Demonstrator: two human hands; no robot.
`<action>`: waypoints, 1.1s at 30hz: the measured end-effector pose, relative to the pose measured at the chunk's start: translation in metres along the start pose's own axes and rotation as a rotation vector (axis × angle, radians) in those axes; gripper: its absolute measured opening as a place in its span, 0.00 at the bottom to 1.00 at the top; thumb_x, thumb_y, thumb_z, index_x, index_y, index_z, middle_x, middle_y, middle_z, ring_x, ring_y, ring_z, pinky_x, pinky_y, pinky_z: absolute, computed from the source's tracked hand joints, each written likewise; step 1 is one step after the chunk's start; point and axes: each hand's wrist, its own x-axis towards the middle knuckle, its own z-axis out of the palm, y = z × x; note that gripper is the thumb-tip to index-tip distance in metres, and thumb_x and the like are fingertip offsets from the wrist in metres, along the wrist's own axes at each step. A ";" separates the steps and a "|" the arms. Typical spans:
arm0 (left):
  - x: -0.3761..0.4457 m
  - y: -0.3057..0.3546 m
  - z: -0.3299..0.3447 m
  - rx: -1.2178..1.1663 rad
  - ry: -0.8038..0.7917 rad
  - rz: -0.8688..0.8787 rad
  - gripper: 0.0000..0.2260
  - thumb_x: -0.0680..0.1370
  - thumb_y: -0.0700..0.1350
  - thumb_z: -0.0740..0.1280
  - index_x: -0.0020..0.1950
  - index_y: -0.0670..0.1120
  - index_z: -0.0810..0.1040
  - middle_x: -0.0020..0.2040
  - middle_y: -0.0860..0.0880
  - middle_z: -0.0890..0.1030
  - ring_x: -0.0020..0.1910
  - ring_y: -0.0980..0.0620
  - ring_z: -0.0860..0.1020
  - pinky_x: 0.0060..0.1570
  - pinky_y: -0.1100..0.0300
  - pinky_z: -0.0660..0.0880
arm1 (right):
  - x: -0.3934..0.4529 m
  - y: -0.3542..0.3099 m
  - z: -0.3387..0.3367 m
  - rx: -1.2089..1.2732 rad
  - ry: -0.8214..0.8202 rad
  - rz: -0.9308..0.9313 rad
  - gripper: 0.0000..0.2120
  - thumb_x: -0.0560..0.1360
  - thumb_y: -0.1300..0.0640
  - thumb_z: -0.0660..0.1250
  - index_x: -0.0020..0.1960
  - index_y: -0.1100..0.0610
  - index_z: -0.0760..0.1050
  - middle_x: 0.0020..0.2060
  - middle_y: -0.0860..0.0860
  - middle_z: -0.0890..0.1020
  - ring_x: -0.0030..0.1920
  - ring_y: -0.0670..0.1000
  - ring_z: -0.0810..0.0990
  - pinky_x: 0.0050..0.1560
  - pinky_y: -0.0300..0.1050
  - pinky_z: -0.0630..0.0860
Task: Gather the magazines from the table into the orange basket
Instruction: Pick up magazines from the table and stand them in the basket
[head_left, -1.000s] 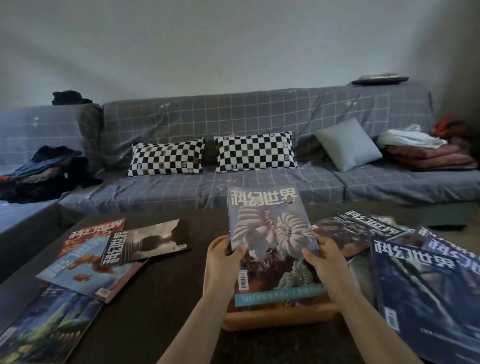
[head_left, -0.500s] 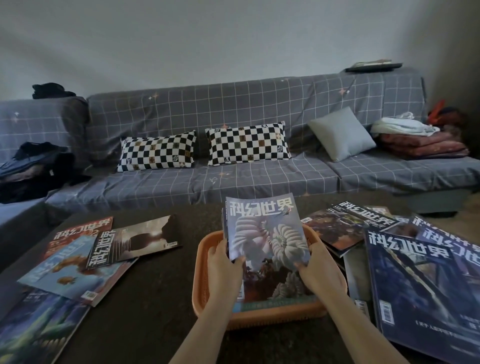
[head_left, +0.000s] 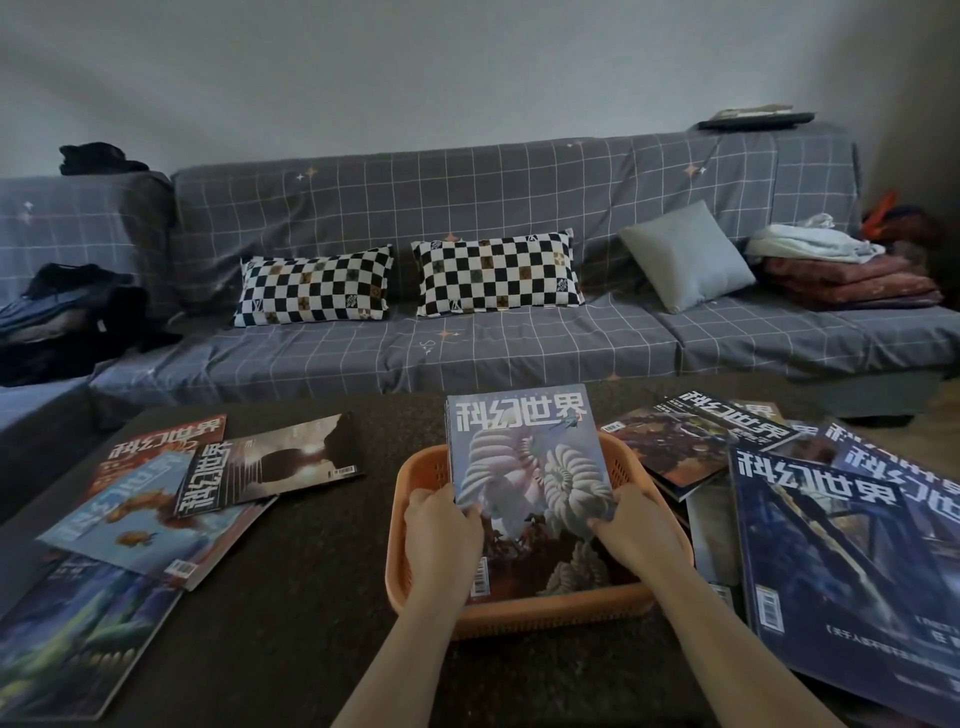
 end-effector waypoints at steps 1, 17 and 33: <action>0.000 0.001 0.000 0.011 0.005 0.000 0.05 0.79 0.48 0.65 0.50 0.49 0.78 0.50 0.51 0.76 0.37 0.54 0.79 0.36 0.64 0.76 | -0.001 0.000 0.000 0.000 -0.006 -0.001 0.16 0.74 0.50 0.67 0.57 0.57 0.73 0.40 0.48 0.77 0.37 0.47 0.74 0.28 0.36 0.63; -0.012 0.002 -0.025 -0.149 0.026 0.079 0.23 0.78 0.51 0.65 0.73 0.53 0.66 0.70 0.49 0.67 0.48 0.59 0.74 0.40 0.68 0.70 | -0.026 -0.027 -0.011 0.392 0.140 -0.251 0.18 0.76 0.52 0.66 0.64 0.53 0.72 0.51 0.48 0.80 0.43 0.38 0.76 0.39 0.27 0.72; 0.033 -0.110 -0.151 -0.150 0.189 -0.061 0.15 0.79 0.49 0.65 0.66 0.54 0.72 0.59 0.51 0.74 0.44 0.58 0.77 0.35 0.67 0.73 | -0.047 -0.211 0.089 0.410 -0.157 -0.613 0.17 0.75 0.53 0.67 0.64 0.52 0.73 0.56 0.47 0.79 0.50 0.38 0.74 0.41 0.22 0.69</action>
